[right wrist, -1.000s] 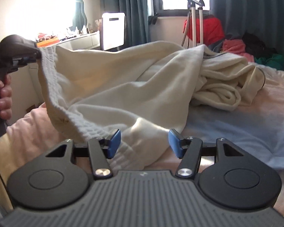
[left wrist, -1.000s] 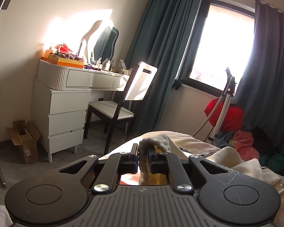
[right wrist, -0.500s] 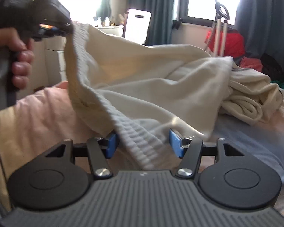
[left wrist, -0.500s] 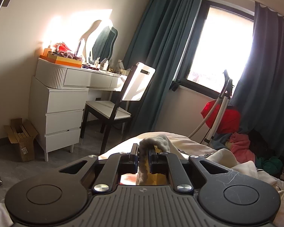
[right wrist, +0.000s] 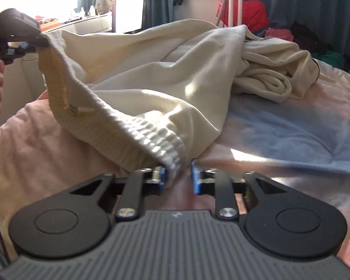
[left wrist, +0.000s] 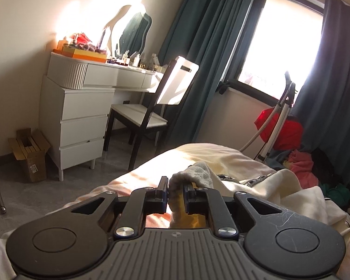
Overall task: Fold clothes
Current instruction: 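Grasp the second ribbed cuff with the right gripper while the left gripper holds its cuff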
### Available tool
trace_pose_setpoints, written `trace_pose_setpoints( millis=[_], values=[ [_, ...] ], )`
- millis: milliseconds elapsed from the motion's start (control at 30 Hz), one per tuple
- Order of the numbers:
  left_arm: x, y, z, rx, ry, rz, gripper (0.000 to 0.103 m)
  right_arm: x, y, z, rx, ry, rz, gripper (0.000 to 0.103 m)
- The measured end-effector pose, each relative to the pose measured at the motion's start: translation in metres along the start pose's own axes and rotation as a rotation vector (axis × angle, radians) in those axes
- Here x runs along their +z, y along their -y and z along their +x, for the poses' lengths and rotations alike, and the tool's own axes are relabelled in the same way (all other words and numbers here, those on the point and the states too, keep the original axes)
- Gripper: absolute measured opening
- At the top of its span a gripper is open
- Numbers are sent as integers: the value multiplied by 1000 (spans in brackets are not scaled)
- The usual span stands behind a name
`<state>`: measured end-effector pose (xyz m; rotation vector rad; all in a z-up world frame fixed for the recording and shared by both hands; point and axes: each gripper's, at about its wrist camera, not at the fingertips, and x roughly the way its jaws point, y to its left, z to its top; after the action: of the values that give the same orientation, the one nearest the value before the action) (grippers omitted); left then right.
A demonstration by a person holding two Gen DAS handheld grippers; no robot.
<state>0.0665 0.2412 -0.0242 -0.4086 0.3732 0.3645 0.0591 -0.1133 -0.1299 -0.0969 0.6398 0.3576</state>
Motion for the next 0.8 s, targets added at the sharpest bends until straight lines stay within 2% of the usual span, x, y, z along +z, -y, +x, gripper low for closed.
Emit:
trace_pose_setpoints(
  millis=[67,100,133,233,300,400,500,567,700,800],
  values=[
    [0,-9,1,-18,-57,-25,21,3,-7,-8,5,33,-31,13],
    [0,-13,2,-31,-92,-38,31,5,-8,-11,9,42,-35,13],
    [0,-17,2,-44,-135,-44,45,6,-6,-13,15,46,-27,12],
    [-3,-24,-7,-55,-230,-14,68,9,-1,-20,31,55,-3,12],
    [-4,-29,-15,-95,-268,-6,80,11,2,-24,42,61,13,12],
    [-2,-38,-22,-172,-282,-47,85,13,6,-28,58,65,33,12],
    [0,-51,-14,-161,-283,-174,95,13,8,-28,70,56,41,12],
    [3,-57,-1,-187,-297,-243,95,12,8,-27,75,48,44,12],
    [0,-75,15,-297,-349,-364,95,11,10,-25,82,34,57,13],
    [2,-90,4,-339,-302,-425,95,11,13,-23,84,19,85,13]
  ],
)
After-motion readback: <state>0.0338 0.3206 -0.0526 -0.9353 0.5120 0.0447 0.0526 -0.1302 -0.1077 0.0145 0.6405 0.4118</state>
